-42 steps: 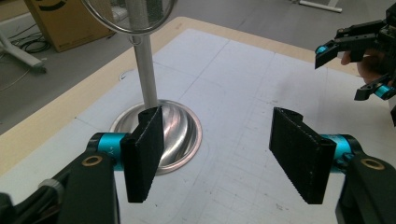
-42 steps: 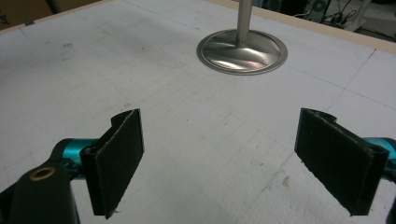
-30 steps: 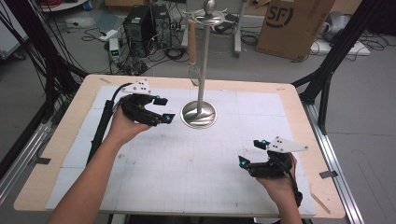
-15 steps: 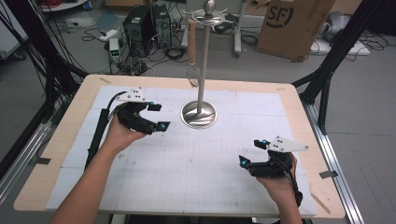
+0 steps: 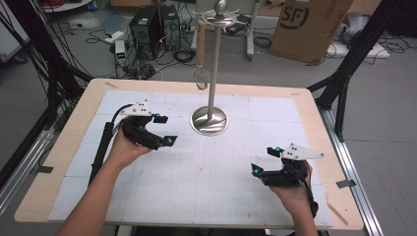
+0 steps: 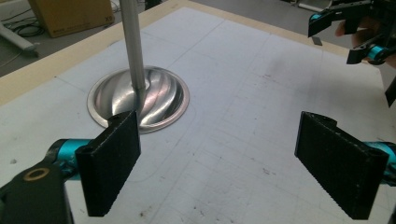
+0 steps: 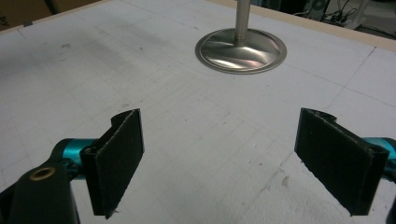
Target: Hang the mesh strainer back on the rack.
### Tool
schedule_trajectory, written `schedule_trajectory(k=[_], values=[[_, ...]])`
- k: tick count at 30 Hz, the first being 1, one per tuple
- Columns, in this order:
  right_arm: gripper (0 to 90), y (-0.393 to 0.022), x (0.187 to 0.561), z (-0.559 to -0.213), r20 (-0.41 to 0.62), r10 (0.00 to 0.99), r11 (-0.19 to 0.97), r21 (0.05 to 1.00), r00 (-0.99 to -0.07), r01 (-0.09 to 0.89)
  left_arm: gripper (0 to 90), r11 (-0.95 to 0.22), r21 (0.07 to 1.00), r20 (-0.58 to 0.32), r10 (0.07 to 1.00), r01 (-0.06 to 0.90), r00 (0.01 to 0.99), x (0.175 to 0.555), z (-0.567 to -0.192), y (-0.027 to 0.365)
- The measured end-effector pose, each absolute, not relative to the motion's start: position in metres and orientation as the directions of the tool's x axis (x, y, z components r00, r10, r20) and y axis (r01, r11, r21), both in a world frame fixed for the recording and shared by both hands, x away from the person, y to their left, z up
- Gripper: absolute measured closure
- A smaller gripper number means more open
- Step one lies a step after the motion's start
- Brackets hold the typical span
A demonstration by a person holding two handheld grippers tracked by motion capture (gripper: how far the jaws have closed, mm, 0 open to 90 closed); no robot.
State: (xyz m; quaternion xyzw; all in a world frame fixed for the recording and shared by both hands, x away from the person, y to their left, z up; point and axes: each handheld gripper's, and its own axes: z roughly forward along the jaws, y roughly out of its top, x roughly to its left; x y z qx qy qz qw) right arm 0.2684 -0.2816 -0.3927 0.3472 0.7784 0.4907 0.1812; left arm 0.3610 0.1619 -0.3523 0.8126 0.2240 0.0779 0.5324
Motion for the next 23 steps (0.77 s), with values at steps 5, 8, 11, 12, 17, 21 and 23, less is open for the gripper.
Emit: schedule_trajectory(k=[5,8,11,12,17,21,23], values=[[14.5,-0.281,0.269,-0.393,0.062,0.720,0.275,0.889,-0.692,0.366,14.9,-0.337,0.898,-0.107,0.456,0.283,0.883,0.358,-0.356,0.165],[14.5,-0.281,0.268,-0.393,0.065,0.720,0.276,0.886,-0.691,0.372,14.9,-0.338,0.897,-0.107,0.460,0.286,0.881,0.356,-0.358,0.166],[14.5,-0.281,0.269,-0.394,0.057,0.718,0.281,0.887,-0.693,0.365,14.9,-0.346,0.893,-0.103,0.465,0.288,0.879,0.355,-0.361,0.166],[14.5,-0.281,0.269,-0.394,0.063,0.719,0.278,0.887,-0.692,0.370,14.9,-0.351,0.892,-0.098,0.466,0.286,0.879,0.354,-0.362,0.166],[14.5,-0.280,0.269,-0.394,0.064,0.720,0.278,0.885,-0.691,0.373,14.9,-0.356,0.888,-0.098,0.471,0.291,0.876,0.351,-0.368,0.167],[14.5,-0.280,0.269,-0.394,0.062,0.718,0.281,0.885,-0.693,0.371,14.9,-0.354,0.885,-0.105,0.480,0.302,0.871,0.349,-0.374,0.170],[14.5,-0.280,0.269,-0.395,0.059,0.717,0.283,0.886,-0.694,0.367,14.9,-0.360,0.883,-0.103,0.481,0.303,0.871,0.348,-0.376,0.171]])
